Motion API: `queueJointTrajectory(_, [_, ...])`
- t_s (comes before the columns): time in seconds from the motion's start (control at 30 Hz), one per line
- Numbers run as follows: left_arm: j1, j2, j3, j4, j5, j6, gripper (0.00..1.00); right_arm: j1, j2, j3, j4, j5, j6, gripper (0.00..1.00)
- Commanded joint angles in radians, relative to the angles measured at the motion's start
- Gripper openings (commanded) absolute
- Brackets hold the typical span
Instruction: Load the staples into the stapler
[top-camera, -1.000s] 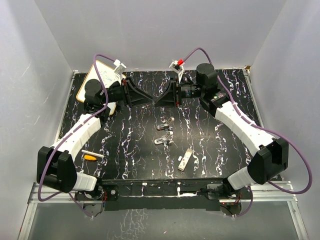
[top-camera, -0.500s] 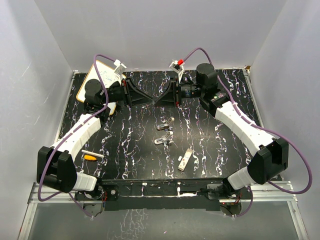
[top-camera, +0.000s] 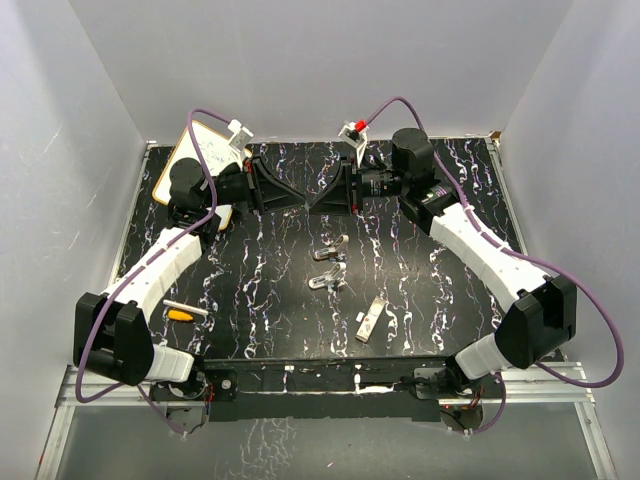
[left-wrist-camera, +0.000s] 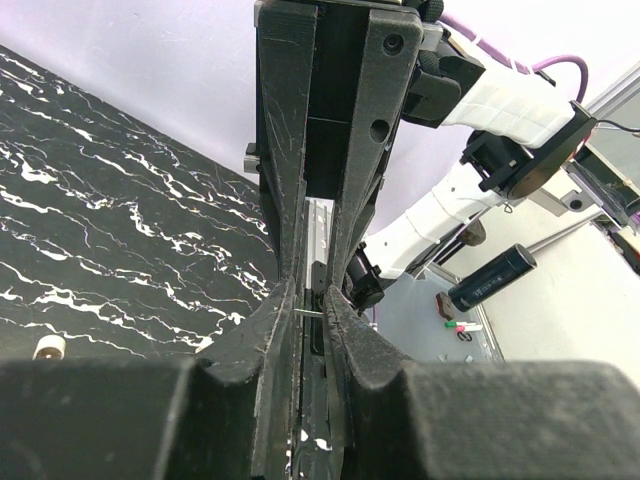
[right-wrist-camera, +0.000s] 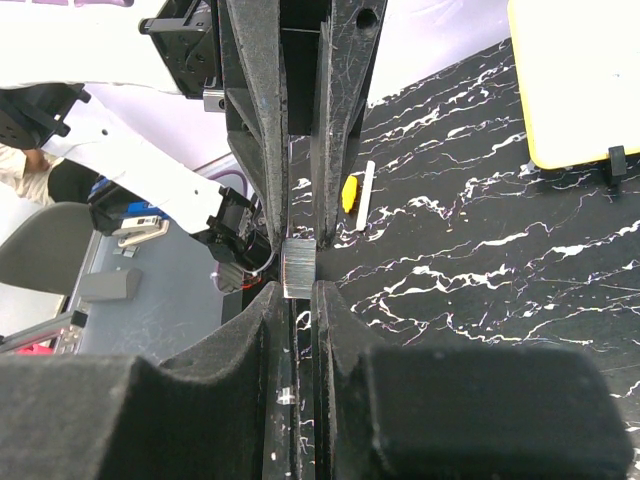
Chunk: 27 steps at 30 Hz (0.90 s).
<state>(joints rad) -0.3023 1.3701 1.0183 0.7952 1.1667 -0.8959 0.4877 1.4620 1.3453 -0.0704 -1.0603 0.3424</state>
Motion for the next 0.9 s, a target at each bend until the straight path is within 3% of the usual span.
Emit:
queueJointTrajectory(0.0, [-0.008,-0.014,0.023,0.000,0.020,0.023,0.11,-0.006,-0.006,0.012,0.057,0.006,-0.001,0.12])
queueJointTrajectory(0.17, [-0.009,-0.014,0.025,-0.026,0.018,0.046,0.10,-0.006,-0.008,0.011,0.058,0.005,-0.002,0.13])
queueJointTrajectory(0.47, [-0.009,-0.018,0.047,-0.101,0.010,0.106,0.07,-0.007,-0.014,-0.003,0.058,0.009,-0.007,0.34])
queueJointTrajectory(0.6, [-0.009,-0.022,0.077,-0.225,-0.004,0.199,0.06,-0.018,-0.029,-0.016,0.042,0.017,-0.031,0.42])
queueJointTrajectory(0.7, [-0.009,-0.027,0.126,-0.400,-0.030,0.345,0.05,-0.046,-0.054,-0.021,-0.006,0.055,-0.096,0.47])
queueJointTrajectory(0.87, [-0.037,-0.026,0.235,-0.925,-0.199,0.871,0.05,-0.098,-0.104,-0.035,-0.184,0.221,-0.337,0.51])
